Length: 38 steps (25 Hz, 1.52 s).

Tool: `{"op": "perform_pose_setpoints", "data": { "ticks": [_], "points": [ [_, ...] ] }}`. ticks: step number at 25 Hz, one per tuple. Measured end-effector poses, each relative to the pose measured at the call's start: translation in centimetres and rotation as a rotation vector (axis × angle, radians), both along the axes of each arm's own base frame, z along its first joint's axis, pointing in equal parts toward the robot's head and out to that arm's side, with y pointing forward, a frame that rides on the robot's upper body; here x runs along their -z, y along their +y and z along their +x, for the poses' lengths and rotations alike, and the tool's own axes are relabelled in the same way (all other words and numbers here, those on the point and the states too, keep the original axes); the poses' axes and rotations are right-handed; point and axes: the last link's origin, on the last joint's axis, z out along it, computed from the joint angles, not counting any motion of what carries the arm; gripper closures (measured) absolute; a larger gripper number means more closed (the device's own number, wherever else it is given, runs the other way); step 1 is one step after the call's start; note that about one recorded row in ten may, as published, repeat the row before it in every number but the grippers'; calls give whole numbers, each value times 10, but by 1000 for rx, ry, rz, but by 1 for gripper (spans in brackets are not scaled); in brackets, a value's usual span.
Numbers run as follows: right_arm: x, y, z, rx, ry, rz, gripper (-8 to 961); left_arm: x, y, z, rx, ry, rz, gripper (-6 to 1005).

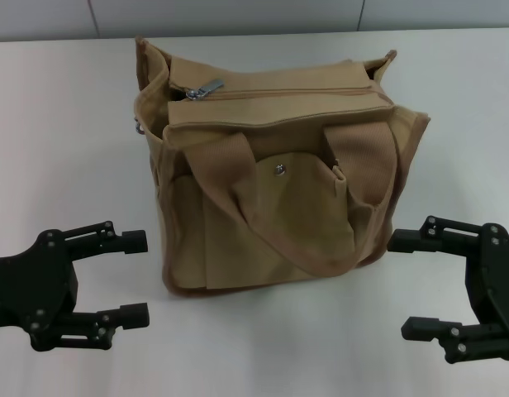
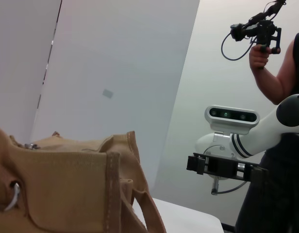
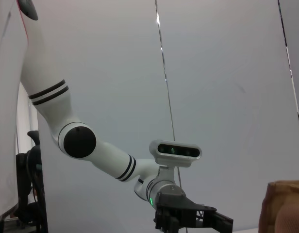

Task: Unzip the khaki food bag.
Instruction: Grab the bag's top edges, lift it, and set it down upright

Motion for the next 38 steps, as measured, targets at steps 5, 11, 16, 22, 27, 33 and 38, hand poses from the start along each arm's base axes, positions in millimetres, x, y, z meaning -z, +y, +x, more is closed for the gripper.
{"op": "perform_pose_setpoints", "data": {
  "ticks": [5, 11, 16, 22, 27, 33, 38],
  "points": [
    [2, -1, -1, 8, 11, 3, 155, 2, 3, 0, -20, -1, 17, 154],
    [2, -2, -1, 14, 17, 5, 156, 1, 2, -3, -39, -1, 22, 170],
    [3, -3, 0, 23, 27, 5, 156, 2, 1, -5, -91, -36, 76, 184],
    [2, -5, 1, 36, 43, 16, 156, 23, 6, -15, -191, -23, 259, 201],
    [2, -6, 1, 35, 47, 14, 155, 40, 8, -19, -257, -5, 338, 214],
    [3, -6, 0, 40, 57, 16, 155, 56, 13, -8, -267, -45, 295, 231],
    [3, -6, 0, 42, 58, 17, 155, 60, 17, -3, -270, -68, 276, 245]
  ]
}}
